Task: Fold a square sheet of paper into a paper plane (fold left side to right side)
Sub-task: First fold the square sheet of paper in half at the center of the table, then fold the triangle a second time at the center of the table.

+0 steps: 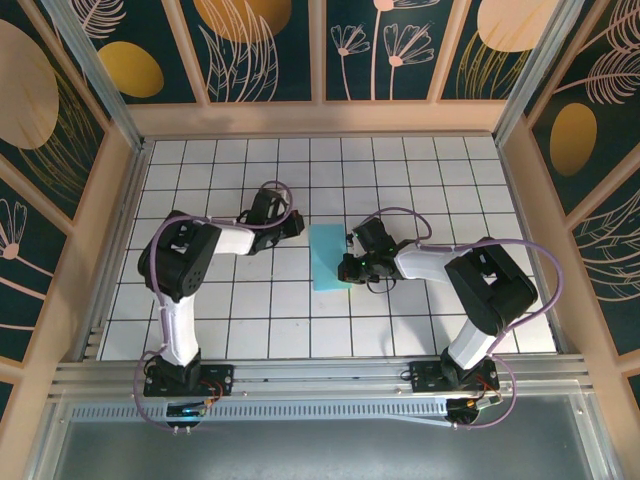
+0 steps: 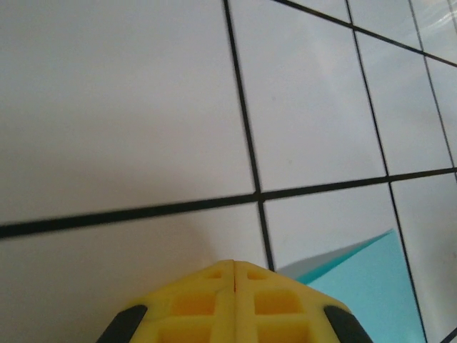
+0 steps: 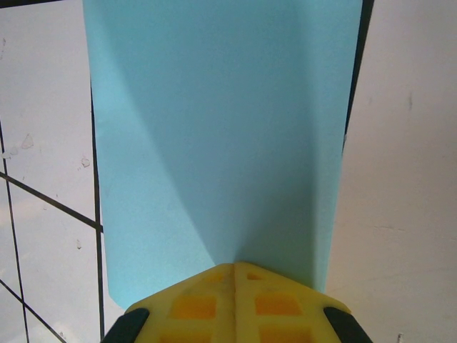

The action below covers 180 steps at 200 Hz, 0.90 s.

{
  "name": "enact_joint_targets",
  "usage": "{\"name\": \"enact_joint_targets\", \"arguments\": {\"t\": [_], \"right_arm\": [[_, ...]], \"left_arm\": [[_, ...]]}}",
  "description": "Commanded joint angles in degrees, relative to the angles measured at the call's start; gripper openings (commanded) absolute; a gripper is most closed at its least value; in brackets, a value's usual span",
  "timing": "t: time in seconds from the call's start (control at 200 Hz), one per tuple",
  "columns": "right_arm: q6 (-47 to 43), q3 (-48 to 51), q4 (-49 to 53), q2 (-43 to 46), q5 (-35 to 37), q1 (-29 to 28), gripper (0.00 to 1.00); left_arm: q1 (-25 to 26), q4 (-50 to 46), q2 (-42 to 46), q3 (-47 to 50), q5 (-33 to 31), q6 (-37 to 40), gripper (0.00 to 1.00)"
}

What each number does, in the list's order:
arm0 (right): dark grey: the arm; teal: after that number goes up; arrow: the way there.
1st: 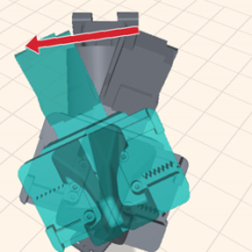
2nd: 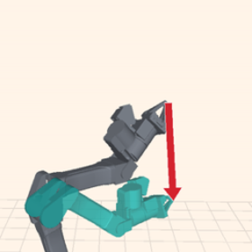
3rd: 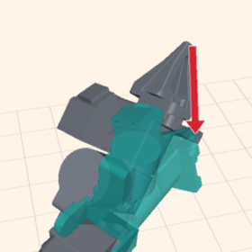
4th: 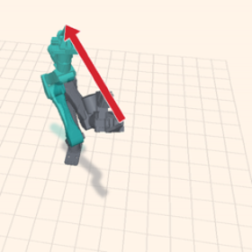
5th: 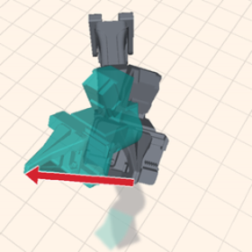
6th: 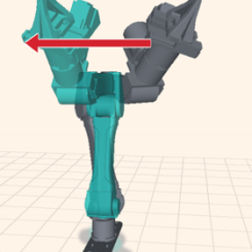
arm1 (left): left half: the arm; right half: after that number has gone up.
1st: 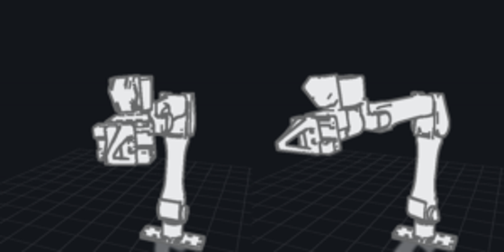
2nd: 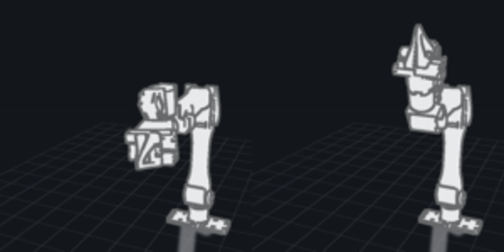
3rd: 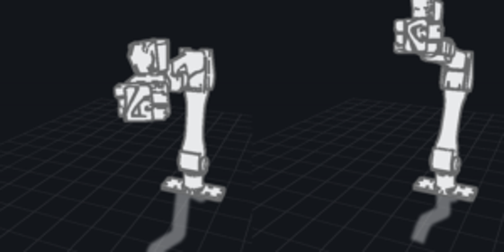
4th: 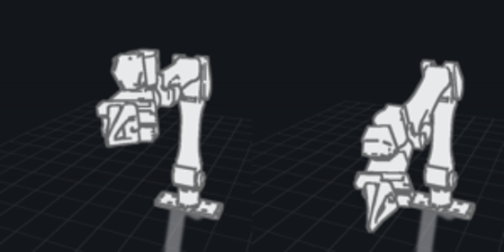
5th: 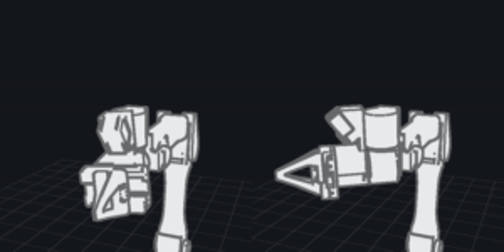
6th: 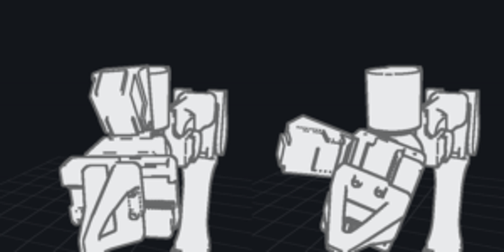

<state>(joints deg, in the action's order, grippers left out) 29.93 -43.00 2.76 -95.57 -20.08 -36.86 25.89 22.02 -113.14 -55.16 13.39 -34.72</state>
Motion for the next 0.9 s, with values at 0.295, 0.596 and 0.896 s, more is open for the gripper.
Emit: {"name": "enact_joint_targets", "arguments": {"t": [0.295, 0.596, 0.896], "right_arm": [[1.5, 3.6, 4.8, -1.1, 4.8, 0.6, 0.0], [1.7, 3.1, 4.6, -1.5, 4.5, 0.2, 0.0], [1.9, 2.1, 4.0, 0.0, 3.6, 0.2, 0.04]], "left_arm": [[5.4, -0.5, 12.4, 10.8, 7.5, -3.6, 0.0], [8.0, 1.9, 7.5, 8.3, 8.6, -6.3, 0.0], [8.1, -2.8, 4.4, 7.2, 4.6, -3.8, 0.0]]}}
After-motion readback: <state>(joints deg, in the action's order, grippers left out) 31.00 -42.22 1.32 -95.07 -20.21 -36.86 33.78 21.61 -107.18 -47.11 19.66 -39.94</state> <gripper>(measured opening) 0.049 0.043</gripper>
